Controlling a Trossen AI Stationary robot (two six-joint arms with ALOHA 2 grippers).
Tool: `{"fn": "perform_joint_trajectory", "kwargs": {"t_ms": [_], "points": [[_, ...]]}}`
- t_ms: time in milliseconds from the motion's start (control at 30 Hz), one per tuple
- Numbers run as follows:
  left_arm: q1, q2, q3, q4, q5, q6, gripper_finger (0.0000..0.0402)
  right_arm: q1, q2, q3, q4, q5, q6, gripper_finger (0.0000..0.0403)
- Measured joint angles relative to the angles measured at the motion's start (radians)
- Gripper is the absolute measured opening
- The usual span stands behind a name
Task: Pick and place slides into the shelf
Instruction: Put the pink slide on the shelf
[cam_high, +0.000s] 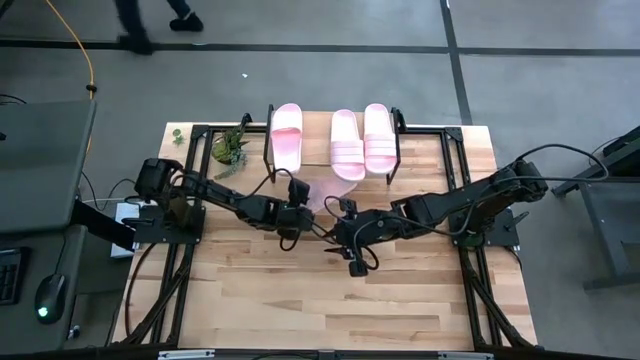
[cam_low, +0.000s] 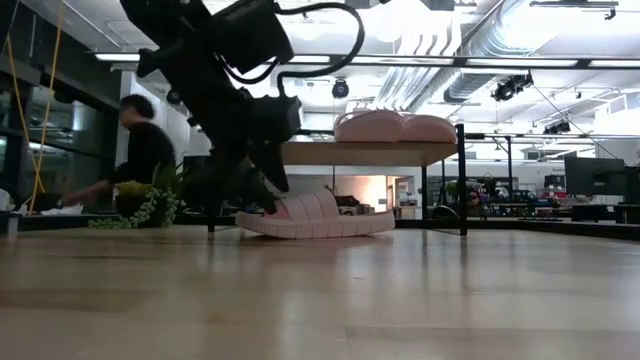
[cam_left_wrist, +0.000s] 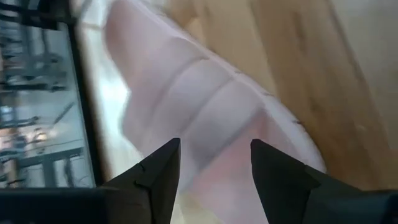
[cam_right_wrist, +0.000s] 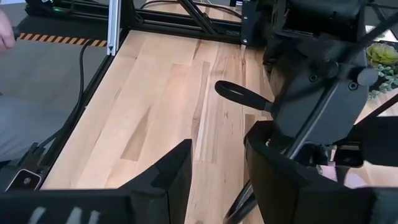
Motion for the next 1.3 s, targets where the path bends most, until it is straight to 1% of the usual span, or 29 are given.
{"fn": "perform_joint_trajectory", "kwargs": {"t_ms": [200,567,767,833,933,1000,1133,1300], "points": [[-0.001,0.0,0.0,-0.022,0.003,-0.004,0.0179,0.0,0.0,0.0,-0.002,-0.001,-0.002,0.0142],[-0.001,0.0,0.0,0.038,0.001,0.028,0.0179,0.001,0.0,0.0,0.002,-0.001,0.006,0.0142],[-0.001,0.068,0.0,0.107,0.001,0.072,0.0179,0.002,0.0,0.0,0.004,-0.006,0.009,0.0142],[-0.001,0.094,0.001,0.122,-0.029,0.078,0.0179,0.002,0.0,0.0,0.007,-0.007,0.009,0.0142],[-0.006,0.123,0.003,0.136,-0.121,0.079,0.0179,0.002,0.0,0.0,0.006,-0.007,0.009,0.0142],[-0.004,0.128,0.002,0.134,-0.159,0.079,0.0179,0.002,0.0,0.0,0.006,-0.007,0.009,0.0142],[0.001,0.129,0.0,0.166,-0.178,0.094,0.0179,0.002,0.0,0.0,0.007,-0.008,0.007,0.0142],[-0.001,0.129,0.0,0.23,-0.157,0.129,0.0179,0.002,0.0,0.0,0.01,-0.008,0.006,0.0142]]}}
